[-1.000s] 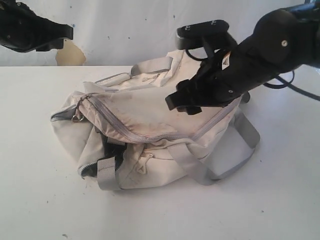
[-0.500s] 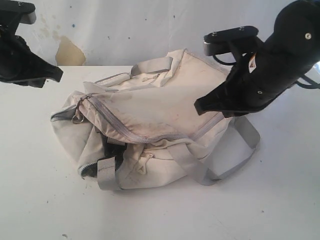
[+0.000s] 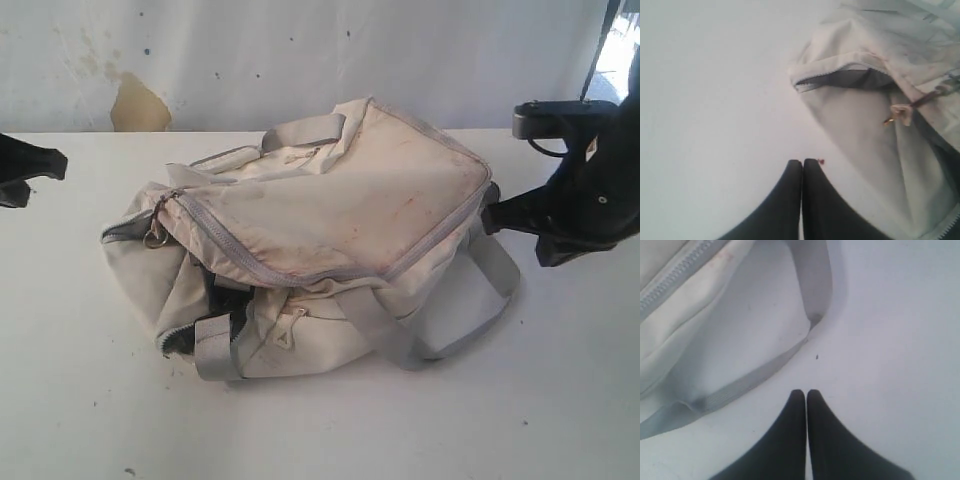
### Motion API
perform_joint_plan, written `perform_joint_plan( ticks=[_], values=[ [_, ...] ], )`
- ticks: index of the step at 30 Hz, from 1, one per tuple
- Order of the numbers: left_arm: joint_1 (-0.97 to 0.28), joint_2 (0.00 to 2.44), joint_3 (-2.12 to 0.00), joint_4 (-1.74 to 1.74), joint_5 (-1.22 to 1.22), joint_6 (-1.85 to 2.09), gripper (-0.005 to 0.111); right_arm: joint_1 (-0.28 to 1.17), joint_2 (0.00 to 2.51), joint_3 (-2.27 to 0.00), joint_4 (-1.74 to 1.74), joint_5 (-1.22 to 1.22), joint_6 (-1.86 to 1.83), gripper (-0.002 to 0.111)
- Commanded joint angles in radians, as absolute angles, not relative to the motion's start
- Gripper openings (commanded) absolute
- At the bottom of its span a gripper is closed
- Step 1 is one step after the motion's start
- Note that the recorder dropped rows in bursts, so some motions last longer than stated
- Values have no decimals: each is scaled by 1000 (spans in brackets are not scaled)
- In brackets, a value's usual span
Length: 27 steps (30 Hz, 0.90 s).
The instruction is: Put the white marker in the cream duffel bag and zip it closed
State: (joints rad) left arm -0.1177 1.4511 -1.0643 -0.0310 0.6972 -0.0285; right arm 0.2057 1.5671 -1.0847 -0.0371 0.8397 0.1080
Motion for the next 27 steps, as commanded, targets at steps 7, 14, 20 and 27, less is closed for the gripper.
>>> perform_joint_plan(
  ticks=[7, 14, 20, 27],
  values=[
    [-47, 1441, -1059, -104, 749, -49, 0, 22, 1618, -1079, 28, 806, 22, 0],
    [-31, 1444, -1059, -98, 758, -44, 0, -1, 1618, -1079, 6, 781, 22, 0],
    [-31, 1464, -1059, -85, 772, 0, 0, 0, 1618, -1081, -96, 785, 0, 0],
    [-31, 1464, -1059, 0, 770, 6, 0, 0, 1618, -1081, -101, 787, 0, 0]
  ],
)
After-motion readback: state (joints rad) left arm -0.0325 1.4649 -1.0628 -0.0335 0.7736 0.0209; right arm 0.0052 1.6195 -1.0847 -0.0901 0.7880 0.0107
